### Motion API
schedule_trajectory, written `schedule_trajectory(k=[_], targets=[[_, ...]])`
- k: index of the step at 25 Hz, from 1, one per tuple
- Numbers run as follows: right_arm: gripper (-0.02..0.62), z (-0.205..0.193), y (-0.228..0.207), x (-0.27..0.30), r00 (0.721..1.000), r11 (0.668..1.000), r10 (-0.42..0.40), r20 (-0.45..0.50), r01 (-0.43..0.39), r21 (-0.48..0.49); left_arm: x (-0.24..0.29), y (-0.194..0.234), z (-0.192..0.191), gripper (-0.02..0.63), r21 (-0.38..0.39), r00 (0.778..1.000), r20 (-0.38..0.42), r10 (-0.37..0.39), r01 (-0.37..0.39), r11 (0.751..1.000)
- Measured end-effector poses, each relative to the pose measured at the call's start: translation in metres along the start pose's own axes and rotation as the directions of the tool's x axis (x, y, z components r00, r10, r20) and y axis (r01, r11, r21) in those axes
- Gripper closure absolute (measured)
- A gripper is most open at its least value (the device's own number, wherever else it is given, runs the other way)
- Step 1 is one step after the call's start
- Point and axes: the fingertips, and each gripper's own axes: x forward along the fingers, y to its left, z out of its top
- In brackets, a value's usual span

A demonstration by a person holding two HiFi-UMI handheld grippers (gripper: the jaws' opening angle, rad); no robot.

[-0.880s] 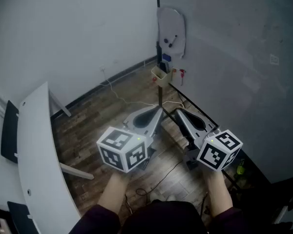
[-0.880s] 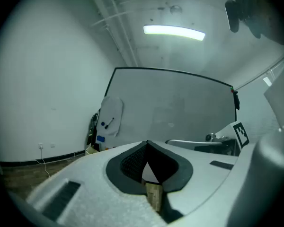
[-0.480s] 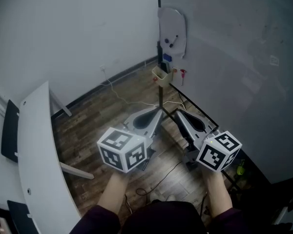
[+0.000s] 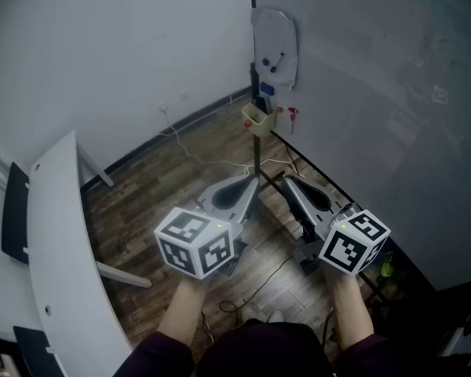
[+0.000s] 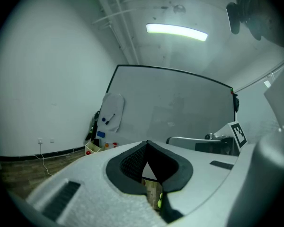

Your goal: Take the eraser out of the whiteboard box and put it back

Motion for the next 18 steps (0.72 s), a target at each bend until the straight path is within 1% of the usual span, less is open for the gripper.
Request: schedule_trajectory(k=[4,11,18], targets=[[0.592,-0.005,0.002,0.0,1.0,1.0,-0.009,0.0,0.009,0.014,-0.004,0.004,-0.004,0.6,-0.011,1.0,-0.007,-0.013,0.013,1.0],[0.592,-0.013,-0.001,0.003,0.999,0.999,-0.048,-0.002,0.048,0.017,-0.004,0.01,-0.013,0.6,-0.025,0.999,-0.025,-0.047,0.047,0.999],[0.592,-0.02,-0.005,0.009,0.998,0.997,-0.068,-0.011,0.068,0.021,-0.001,0.024,-0.014,0.6,-0.037,0.998,-0.032,-0.056,0.055,0.998]])
